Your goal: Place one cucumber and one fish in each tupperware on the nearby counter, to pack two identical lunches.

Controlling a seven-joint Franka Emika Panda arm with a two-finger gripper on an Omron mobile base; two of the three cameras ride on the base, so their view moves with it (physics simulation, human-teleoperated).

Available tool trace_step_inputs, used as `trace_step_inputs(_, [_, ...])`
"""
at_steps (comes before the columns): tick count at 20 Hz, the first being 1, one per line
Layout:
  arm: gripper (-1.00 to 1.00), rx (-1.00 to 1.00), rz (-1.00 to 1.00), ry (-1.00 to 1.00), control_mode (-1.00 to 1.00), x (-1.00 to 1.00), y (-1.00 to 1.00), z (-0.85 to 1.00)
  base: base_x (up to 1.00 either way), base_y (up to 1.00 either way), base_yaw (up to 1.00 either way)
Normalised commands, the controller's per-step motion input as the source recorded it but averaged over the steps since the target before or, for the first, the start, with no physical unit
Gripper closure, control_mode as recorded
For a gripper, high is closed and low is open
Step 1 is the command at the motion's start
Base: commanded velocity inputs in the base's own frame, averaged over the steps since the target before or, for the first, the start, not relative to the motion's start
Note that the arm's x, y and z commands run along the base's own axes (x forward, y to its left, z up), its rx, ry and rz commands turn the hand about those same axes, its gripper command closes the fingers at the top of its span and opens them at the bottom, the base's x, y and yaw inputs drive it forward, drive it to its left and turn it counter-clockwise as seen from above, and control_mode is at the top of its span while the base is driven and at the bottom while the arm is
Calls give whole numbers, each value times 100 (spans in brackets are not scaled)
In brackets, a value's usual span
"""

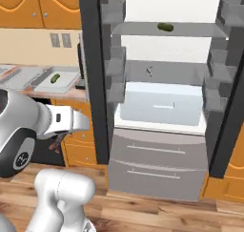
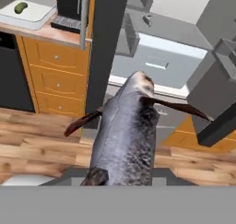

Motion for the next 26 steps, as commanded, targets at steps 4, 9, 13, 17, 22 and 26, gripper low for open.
trace_step_inputs(4, [100,0,0,0,100,0,0,0,0,100,0])
trace_step_inputs(9, [100,0,0,0,100,0,0,0,16,100,0])
trace_step_inputs(13, [100,0,0,0,100,0,0,0,89,76,0])
trace_step_inputs(17, [100,0,0,0,100,0,0,0,100,23,0])
trace_step_inputs(22, [100,0,0,0,100,0,0,0,100,36,0])
trace_step_inputs(26, [100,0,0,0,100,0,0,0,82,64,-2])
